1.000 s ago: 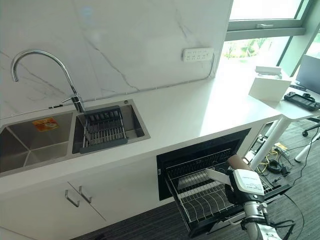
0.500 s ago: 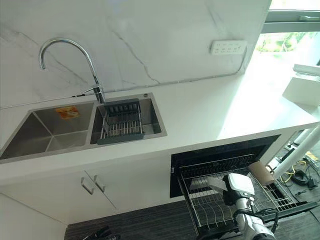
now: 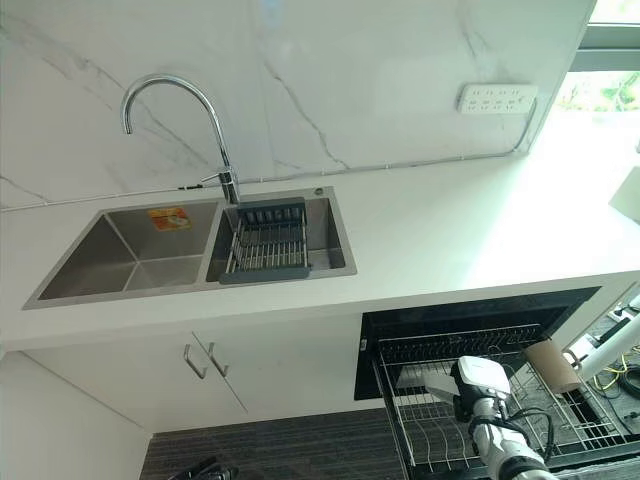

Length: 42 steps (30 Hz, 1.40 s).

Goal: Place the dishes in the dishwasher.

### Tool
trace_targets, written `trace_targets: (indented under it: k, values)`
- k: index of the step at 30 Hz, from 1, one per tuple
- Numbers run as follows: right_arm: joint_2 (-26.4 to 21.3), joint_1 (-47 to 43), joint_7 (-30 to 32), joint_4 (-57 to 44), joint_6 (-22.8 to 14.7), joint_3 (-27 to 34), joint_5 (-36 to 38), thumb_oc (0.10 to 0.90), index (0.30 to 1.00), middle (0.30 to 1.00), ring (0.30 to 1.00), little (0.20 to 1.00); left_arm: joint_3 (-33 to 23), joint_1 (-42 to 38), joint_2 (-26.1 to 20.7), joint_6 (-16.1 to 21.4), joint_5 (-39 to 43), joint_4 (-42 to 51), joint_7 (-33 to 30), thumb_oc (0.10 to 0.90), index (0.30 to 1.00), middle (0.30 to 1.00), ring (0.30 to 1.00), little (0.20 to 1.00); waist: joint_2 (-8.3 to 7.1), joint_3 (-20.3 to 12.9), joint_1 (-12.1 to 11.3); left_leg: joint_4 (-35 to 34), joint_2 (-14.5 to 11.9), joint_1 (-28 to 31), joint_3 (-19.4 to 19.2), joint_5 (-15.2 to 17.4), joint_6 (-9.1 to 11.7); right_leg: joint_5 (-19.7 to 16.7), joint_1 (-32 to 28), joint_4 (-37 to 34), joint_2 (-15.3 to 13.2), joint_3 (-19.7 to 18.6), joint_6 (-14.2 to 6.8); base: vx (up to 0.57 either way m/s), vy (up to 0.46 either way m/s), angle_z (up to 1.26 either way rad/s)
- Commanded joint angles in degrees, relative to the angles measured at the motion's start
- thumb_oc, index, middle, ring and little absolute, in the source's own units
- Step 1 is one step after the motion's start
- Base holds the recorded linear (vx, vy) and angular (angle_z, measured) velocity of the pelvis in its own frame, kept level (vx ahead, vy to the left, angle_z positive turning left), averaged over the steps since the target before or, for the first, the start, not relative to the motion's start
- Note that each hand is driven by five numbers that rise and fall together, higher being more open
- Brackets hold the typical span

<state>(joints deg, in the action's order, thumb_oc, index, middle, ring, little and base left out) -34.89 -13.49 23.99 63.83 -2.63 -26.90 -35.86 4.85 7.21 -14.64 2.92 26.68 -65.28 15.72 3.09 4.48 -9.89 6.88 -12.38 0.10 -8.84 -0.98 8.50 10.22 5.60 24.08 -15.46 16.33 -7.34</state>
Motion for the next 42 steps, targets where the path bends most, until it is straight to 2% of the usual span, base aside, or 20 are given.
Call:
trace_targets:
  k: [1,2,3,5,10,19,30,32,37,42]
  values:
    - [0.67,-7.81,-0.12,0.41,-0.08,-0.30,-2.82,0.400,0.300,0.300,0.300,0.300,2.33,1.38,-3.93,0.39,-2.07,-1.19,0.65,0.800,0.900,0.900,0.900,0.900,-2.21,1.83,-1.15,10.31,1.18,-1.30,1.53,10.53,-3.29,-4.49,-3.38,-6.89,-1.44,4.04,-1.56,0.03,0.009,0.05]
    - [0.83,-7.67,-0.52,0.43,0.24,-0.67,-3.20,0.400,0.300,0.300,0.300,0.300,2.26,1.40,-3.81,0.45,-2.42,-1.21,0.89,0.800,0.900,0.900,0.900,0.900,-2.16,1.91,-1.14,10.31,1.16,-1.30,1.55,10.45,-3.26,-4.55,-3.43,-6.89,-1.52,4.09,-1.56,0.03,0.006,0.07]
    - [0.88,-7.52,-0.74,0.58,0.36,-0.75,-3.19,0.485,0.427,0.427,0.427,0.427,2.20,1.39,-3.71,0.58,-2.65,-1.30,1.01,0.800,0.900,0.900,0.900,0.900,-2.15,1.97,-1.13,10.31,1.19,-1.28,1.62,10.44,-3.27,-4.57,-3.46,-6.89,-1.55,4.10,-1.53,0.02,0.001,0.05]
    - [1.23,-7.06,-2.26,0.91,0.33,-0.96,-2.13,0.800,0.900,0.900,0.900,0.900,2.32,1.35,-3.61,0.79,-2.75,-1.62,1.53,0.800,0.900,0.900,0.900,0.900,-2.07,2.15,-1.13,10.31,1.29,-1.38,1.86,10.41,-3.28,-4.61,-3.41,-6.89,-1.62,4.11,-1.51,0.01,-0.001,0.02]
    - [1.93,-6.67,-4.13,1.35,0.40,-0.89,-0.40,0.800,0.900,0.900,0.900,0.900,2.81,1.15,-3.57,1.25,-3.22,-1.82,2.14,0.800,0.900,0.900,0.900,0.900,-2.00,2.29,-0.93,10.31,1.42,-1.36,1.86,10.43,-3.32,-4.65,-3.43,-6.89,-1.75,3.93,-1.50,0.00,0.000,0.00]
    - [2.73,-7.93,-12.39,1.85,0.57,-1.21,4.45,0.800,0.900,0.900,0.900,0.900,2.70,-0.16,-3.58,0.13,-3.50,-1.88,2.50,0.800,0.900,0.900,0.900,0.900,-2.54,2.11,-0.60,10.31,1.28,-0.56,1.24,10.60,-3.30,-4.46,-3.98,-6.89,-1.63,3.25,-1.40,0.00,0.000,0.00]
    - [-5.81,-11.86,-22.21,-2.95,1.01,2.97,13.57,0.800,0.900,0.900,0.900,0.900,0.98,-0.59,-5.71,-2.46,-2.79,-1.21,2.72,0.800,0.900,0.900,0.900,0.900,-4.25,2.11,0.69,10.31,0.27,0.10,-0.07,10.91,-3.08,-4.09,-4.12,-6.89,-0.71,1.96,-1.33,-0.04,0.005,-0.04]
    - [-8.24,-11.95,-24.19,-5.94,0.50,4.59,15.30,0.800,0.900,0.900,0.900,0.900,0.36,-0.28,-5.82,-2.80,-2.86,-0.97,2.54,0.800,0.900,0.900,0.900,0.900,-4.74,2.03,1.32,10.31,-0.05,0.19,-0.48,10.99,-2.99,-4.00,-4.01,-6.89,-0.45,1.55,-1.29,-0.05,-0.006,-0.11]
    - [-13.15,-9.87,-25.72,-16.30,2.50,9.63,19.99,0.800,0.900,0.900,0.900,0.900,-1.40,0.83,-5.90,-3.34,-3.25,-0.27,2.19,0.800,0.900,0.900,0.900,0.900,-5.48,1.80,3.32,10.31,-0.64,0.39,-1.73,11.27,-2.88,-3.82,-3.42,-6.89,0.20,0.33,-1.15,-0.05,0.002,-0.07]
    - [-15.29,-2.29,-24.05,-29.27,3.73,21.97,25.29,0.800,0.900,0.900,0.900,0.900,-4.38,2.18,-4.63,-2.60,-3.24,0.16,1.36,0.800,0.900,0.900,0.900,0.900,-6.05,1.62,6.54,10.31,-1.47,0.75,-3.83,11.63,-2.87,-3.73,-2.40,-6.89,1.20,-1.76,-1.02,-0.06,-0.005,-0.23]
